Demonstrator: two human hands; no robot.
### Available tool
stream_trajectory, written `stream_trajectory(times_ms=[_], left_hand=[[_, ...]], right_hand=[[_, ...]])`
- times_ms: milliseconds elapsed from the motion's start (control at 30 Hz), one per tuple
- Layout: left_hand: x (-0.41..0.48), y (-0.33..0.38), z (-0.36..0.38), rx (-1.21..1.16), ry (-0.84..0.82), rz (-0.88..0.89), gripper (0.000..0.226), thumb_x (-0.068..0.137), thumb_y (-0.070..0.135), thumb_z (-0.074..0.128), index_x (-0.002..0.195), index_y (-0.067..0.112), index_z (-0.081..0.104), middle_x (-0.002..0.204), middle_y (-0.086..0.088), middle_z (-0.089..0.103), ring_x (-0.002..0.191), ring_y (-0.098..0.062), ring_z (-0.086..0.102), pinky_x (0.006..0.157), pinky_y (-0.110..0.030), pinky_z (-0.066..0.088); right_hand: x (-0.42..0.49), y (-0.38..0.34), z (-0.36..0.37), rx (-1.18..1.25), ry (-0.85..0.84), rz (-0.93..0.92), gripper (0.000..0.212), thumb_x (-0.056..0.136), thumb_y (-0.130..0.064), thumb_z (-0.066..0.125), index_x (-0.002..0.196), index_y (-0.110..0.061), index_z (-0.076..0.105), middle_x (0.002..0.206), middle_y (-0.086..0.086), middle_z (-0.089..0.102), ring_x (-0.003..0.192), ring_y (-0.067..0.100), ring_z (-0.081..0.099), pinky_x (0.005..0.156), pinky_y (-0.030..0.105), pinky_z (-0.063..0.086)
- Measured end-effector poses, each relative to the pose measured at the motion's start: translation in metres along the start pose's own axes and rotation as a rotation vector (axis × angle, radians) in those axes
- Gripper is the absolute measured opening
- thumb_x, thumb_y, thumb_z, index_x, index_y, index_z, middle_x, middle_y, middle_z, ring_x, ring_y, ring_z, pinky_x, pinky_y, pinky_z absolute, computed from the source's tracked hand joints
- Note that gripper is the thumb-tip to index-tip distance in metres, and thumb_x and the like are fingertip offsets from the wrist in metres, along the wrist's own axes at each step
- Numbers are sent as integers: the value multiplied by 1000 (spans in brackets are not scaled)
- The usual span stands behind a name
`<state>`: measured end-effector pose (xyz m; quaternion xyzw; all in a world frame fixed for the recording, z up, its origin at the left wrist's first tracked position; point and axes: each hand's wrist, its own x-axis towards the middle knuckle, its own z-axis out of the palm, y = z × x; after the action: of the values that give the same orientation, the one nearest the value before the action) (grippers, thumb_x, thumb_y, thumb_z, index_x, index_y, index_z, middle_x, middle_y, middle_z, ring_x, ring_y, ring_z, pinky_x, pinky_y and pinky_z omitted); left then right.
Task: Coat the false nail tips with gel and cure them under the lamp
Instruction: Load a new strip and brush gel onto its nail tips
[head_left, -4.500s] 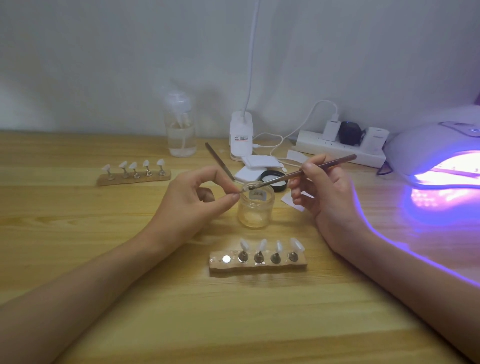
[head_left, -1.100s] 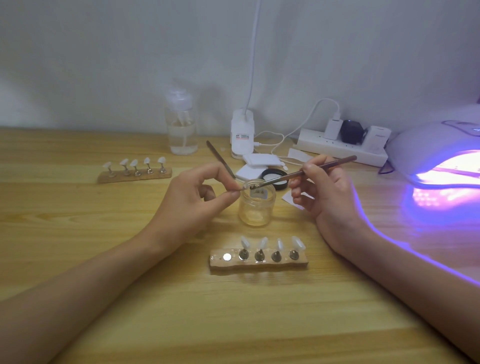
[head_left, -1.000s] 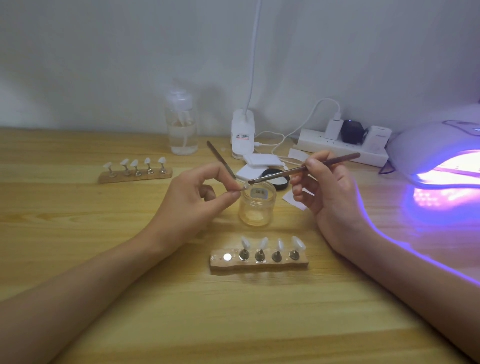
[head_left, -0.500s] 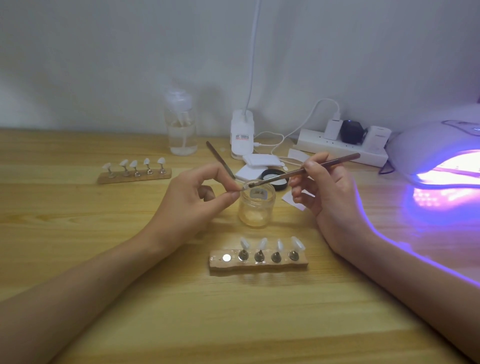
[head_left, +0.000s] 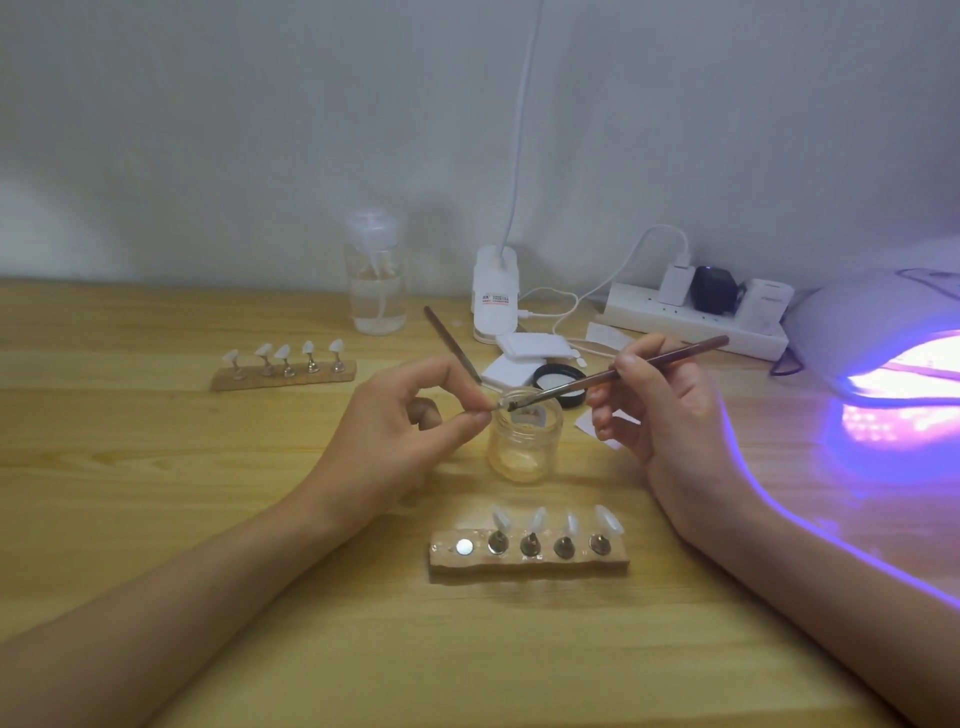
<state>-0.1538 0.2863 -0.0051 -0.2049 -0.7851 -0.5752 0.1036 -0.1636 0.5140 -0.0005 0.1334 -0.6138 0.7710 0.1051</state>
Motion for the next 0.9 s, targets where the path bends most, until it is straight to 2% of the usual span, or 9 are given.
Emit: stream_trajectory(times_ms=[33, 100, 167, 300, 400, 500, 600, 767, 900], left_hand=[[0, 0, 0, 5, -8, 0, 9, 80, 24, 74, 77, 26, 66, 87, -24, 65, 47, -11, 43, 45, -20, 40], [-1, 2, -1, -5, -29, -15, 15, 83, 17, 77, 77, 25, 66, 88, -5, 69, 49, -7, 44, 49, -15, 39], [2, 10, -4, -107, -42, -78, 11, 83, 19, 75, 78, 26, 67, 90, 8, 71, 52, -6, 46, 49, -13, 40], [11, 33, -25, -302, -60, -151, 2, 79, 29, 69, 81, 30, 70, 92, 3, 74, 49, -6, 43, 43, -12, 34], [5, 41, -38, -210, -153, -59, 6, 84, 26, 74, 84, 28, 68, 93, -1, 76, 52, -9, 47, 46, -12, 36], [-13, 40, -41, -79, -273, 9, 6, 81, 33, 74, 83, 30, 69, 93, 1, 76, 71, -15, 60, 57, -17, 44], [-28, 29, -38, 15, -348, -20, 13, 78, 39, 75, 85, 28, 71, 98, 7, 75, 70, -14, 52, 62, -28, 40], [-33, 19, -31, 96, -435, 20, 10, 78, 23, 83, 83, 28, 76, 99, 7, 70, 80, -33, 55, 60, -18, 38], [-35, 17, -26, 95, -448, -19, 11, 79, 23, 82, 83, 31, 76, 99, 7, 69, 81, -31, 55, 64, -19, 39]], right_hand=[[0, 0, -1, 0, 24, 6, 13, 99, -14, 54, 86, -17, 54, 67, 6, 65, 55, 15, 59, 50, 23, 49], [-1, -1, -1, 17, 55, 20, 17, 101, -10, 51, 86, -17, 54, 66, 6, 64, 53, 14, 58, 49, 22, 48], [-1, -3, -1, 42, 60, 30, 16, 101, -10, 49, 86, -16, 53, 64, 6, 63, 52, 13, 57, 48, 21, 48], [-1, -6, 0, 50, 88, 72, 17, 101, -10, 49, 86, -16, 53, 62, 4, 63, 51, 12, 56, 47, 20, 47], [1, -5, 0, 69, 134, 103, 18, 101, -11, 49, 85, -17, 53, 61, 3, 62, 51, 12, 54, 47, 20, 46], [1, -4, -1, 71, 141, 110, 18, 101, -12, 51, 85, -18, 54, 62, 3, 62, 51, 12, 54, 47, 20, 45], [1, -4, -1, 64, 144, 110, 17, 101, -12, 51, 85, -18, 54, 61, 3, 62, 51, 12, 54, 46, 20, 45], [2, -3, -3, 59, 137, 106, 17, 101, -12, 50, 86, -17, 54, 62, 2, 62, 52, 11, 55, 46, 19, 45], [3, -3, -3, 60, 131, 111, 17, 101, -13, 51, 85, -17, 55, 62, 2, 61, 51, 11, 54, 46, 19, 45]])
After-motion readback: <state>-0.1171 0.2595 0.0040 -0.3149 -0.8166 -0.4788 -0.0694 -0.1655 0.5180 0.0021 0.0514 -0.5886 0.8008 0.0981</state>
